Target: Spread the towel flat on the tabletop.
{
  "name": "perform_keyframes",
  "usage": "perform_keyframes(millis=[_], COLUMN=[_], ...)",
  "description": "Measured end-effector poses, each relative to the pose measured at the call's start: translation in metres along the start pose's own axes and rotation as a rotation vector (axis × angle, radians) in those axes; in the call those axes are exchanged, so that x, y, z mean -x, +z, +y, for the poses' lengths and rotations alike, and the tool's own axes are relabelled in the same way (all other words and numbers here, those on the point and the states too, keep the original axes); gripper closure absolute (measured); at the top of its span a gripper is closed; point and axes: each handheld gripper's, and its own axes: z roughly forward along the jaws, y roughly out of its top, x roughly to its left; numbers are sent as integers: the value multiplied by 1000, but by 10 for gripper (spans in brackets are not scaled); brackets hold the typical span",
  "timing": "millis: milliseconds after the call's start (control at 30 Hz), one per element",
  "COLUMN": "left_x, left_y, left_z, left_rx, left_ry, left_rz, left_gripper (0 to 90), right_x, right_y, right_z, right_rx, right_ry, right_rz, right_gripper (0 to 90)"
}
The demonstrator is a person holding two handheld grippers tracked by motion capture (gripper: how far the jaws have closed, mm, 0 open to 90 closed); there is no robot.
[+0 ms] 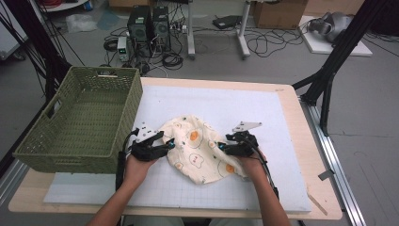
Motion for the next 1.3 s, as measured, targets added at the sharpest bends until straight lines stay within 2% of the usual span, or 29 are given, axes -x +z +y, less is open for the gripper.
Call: perform_keyframes(millis=[33, 67, 100, 133, 167, 200, 267, 300, 367, 400, 433, 467, 500, 533, 567, 633, 700, 733, 767, 933, 1067, 1100, 1133, 1167, 1200, 1300], left_x=[-1, -1, -1, -1, -1, -1, -1, -1, -2, -3, -3, -3, -3, -3, -2, -1, -1, -1, -1, -2, -2, -2, -3, -3, -3, -3], left_y=[0, 0, 0, 0, 0, 0, 0, 0, 0, 0, 0, 0, 0, 0, 1, 2, 3, 3, 3, 4, 4, 4, 4, 4, 4, 5], left_z=[0, -1, -1, -1, -1, -1, -1, -2, -2, -2, -3, -3, -3, -3, -3, -4, -4, -4, -5, -5, -5, -5, -5, -5, -5, -5], left_rx=[-2, -1, -1, -1, -1, -2, -1, -4, -6, -8, -6, -7, -10, -14, -15, -14, -17, -19, -19, -18, -16, -16, -15, -14, -18, -19], left_ry=[-2, -2, -2, -2, -1, -2, -5, -4, -7, -10, -11, -12, -9, -6, -7, -6, -8, -6, -7, -11, -12, -12, -13, -15, -14, -15], left_rz=[2, 2, 3, 3, 3, 3, 4, 2, 3, 5, 7, 7, 5, 6, 1, 3, 3, 4, 5, 9, 9, 8, 8, 9, 8, 9], left_gripper=[463, 463, 463, 462, 462, 463, 463, 463, 463, 463, 463, 463, 463, 463, 463, 463, 463, 463, 463, 463, 463, 463, 463, 463, 463, 462], right_x=[-11, -11, -14, -16, -16, -18, -24, -27, -32, -33, -29, -29, -26, -18, -18, -11, -9, -9, -9, -28, -42, -49, -54, -54, -61, -65], right_y=[6, 6, 7, 6, 6, 6, 4, 4, 0, -3, -15, -15, -23, -37, -37, -50, -60, -63, -64, -52, -38, -32, -30, -30, -26, -25], right_z=[2, 2, 3, 3, 3, 4, 4, 4, 5, 4, 2, 2, 1, -2, -2, -5, -7, -8, -9, -13, -16, -16, -16, -16, -15, -14], right_rx=[-22, -22, -27, -33, -33, -33, -39, -41, -62, -67, -53, -53, -59, -57, -57, -54, -45, -36, -35, -49, -59, -61, -60, -60, -74, -82], right_ry=[-45, -45, -42, -51, -51, -62, -76, -89, -125, -142, -131, -131, -111, -88, -88, -71, -81, -76, -72, -149, -169, -182, -188, -188, -212, -235], right_rz=[-10, -10, -14, -19, -19, -12, 29, 40, 24, -6, -95, -95, -160, -264, -264, -343, -401, -396, -366, -193, -48, 34, 72, 72, 133, 126], right_gripper=[407, 407, 422, 477, 477, 552, 788, 830, 844, 845, 845, 845, 844, 841, 841, 839, 838, 835, 830, 818, 827, 832, 832, 832, 819, 770])
